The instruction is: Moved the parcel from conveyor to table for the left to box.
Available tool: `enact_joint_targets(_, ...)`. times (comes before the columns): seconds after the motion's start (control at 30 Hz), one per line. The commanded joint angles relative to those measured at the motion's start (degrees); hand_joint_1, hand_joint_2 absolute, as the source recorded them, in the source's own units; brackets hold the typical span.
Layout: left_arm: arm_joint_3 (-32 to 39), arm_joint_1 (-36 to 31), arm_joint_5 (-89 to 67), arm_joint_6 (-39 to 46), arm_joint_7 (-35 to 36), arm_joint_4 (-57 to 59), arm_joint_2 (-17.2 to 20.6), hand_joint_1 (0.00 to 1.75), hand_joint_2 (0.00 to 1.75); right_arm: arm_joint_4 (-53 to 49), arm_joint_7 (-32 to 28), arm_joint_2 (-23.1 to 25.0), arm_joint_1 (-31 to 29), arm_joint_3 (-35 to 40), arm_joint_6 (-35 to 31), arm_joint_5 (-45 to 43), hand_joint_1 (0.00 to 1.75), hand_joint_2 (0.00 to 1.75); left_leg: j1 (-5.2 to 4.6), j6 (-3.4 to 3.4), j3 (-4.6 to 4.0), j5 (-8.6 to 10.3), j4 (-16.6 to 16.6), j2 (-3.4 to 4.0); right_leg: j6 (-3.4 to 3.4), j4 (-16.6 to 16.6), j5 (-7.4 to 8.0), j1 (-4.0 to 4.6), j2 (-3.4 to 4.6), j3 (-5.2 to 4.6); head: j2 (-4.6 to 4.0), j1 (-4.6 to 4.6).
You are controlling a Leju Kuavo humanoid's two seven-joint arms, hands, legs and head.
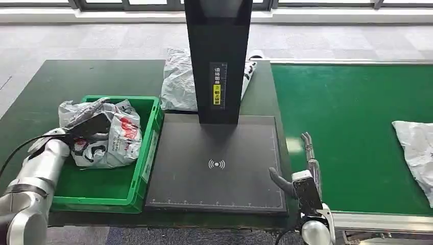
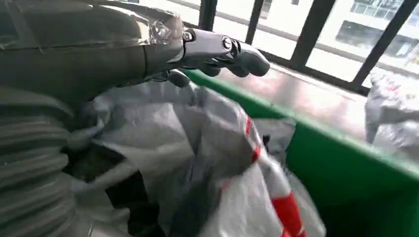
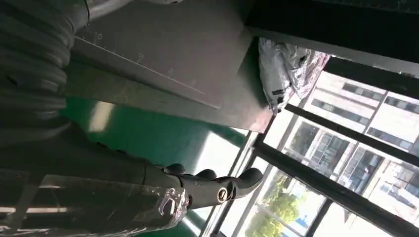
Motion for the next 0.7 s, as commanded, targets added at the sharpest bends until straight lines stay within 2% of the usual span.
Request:
enact_joint_targets(0.03, -2.5, 2.2, 15.8, -6.9, -2.9, -8.4, 4.5, 0.00, 1.75, 0.3, 0.4, -1.0, -1.3, 0.7, 1.6, 0.8, 0.00, 1.75, 0.04, 0.06, 0.14, 0.07, -0.2, 0.19, -0.11, -0.2, 0.11, 0.08, 0.05, 0.07, 0.00, 0.00)
enact_joint_targets(0.13, -1.9, 1.5, 18.1, -7.1, -3.3, -7.7, 4.2, 0.00, 1.75, 0.3, 0.5, -0.8, -1.3, 0.3, 1.8, 1.0, 0.00, 1.75, 0.02, 0.06, 0.04, 0.07, -0.1, -0.12, -0.07, -0.1, 0.03, 0.04, -0.26, 0.11, -0.02, -0.02)
enact_joint_targets(0.37, -0.8, -0.1, 20.6, -6.8, -3.3, -6.6, 3.6, 0.00, 1.75, 0.4, 0.5, -0.3, -1.7, -0.2, 2.0, 1.3, 0.00, 1.75, 0.03, 0.05, 0.02, 0.08, -0.1, -0.08, -0.08, -0.1, 0.04, 0.03, -0.22, 0.09, -0.02, 0.00)
enact_joint_targets(0.47, -0.9, -2.3, 24.7, -14.8, -4.9, -3.9, 3.9, 0.00, 1.75, 1.0, 0.5, 0.1, -2.7, -1.0, 2.2, 1.4, 0.00, 1.75, 0.04, 0.02, -0.07, 0.04, 0.0, -0.07, -0.07, 0.0, 0.02, 0.04, -0.18, 0.00, 0.00, 0.00)
enact_joint_targets(0.5, -1.2, -2.6, 24.7, -14.8, -4.9, -3.9, 3.2, 0.00, 1.75, 0.9, 0.5, 0.1, -2.8, -1.1, 2.2, 1.4, 0.00, 1.75, 0.04, 0.04, -0.04, 0.07, 0.0, -0.08, -0.09, 0.0, 0.04, 0.05, -0.22, 0.01, 0.00, 0.00)
enact_joint_targets(0.6, -2.3, -3.7, 25.4, -11.3, -1.5, -2.4, -3.2, 0.00, 1.75, 1.8, 1.8, 0.5, -2.8, -2.1, 2.5, 2.0, 0.00, 1.75, 0.01, 0.03, -0.05, 0.09, 0.0, -0.30, -0.05, 0.0, -0.01, 0.02, -0.41, 0.07, 0.00, 0.00)
enact_joint_targets(0.7, -2.8, -3.7, 25.4, -10.2, -1.2, -2.3, -4.3, 0.00, 1.75, 2.0, 1.8, 0.6, -2.8, -2.2, 2.5, 2.0, 0.00, 1.75, 0.01, 0.08, 0.00, 0.19, -0.1, -0.52, -0.05, -0.1, 0.02, 0.03, -0.67, 0.15, 0.00, 0.00)
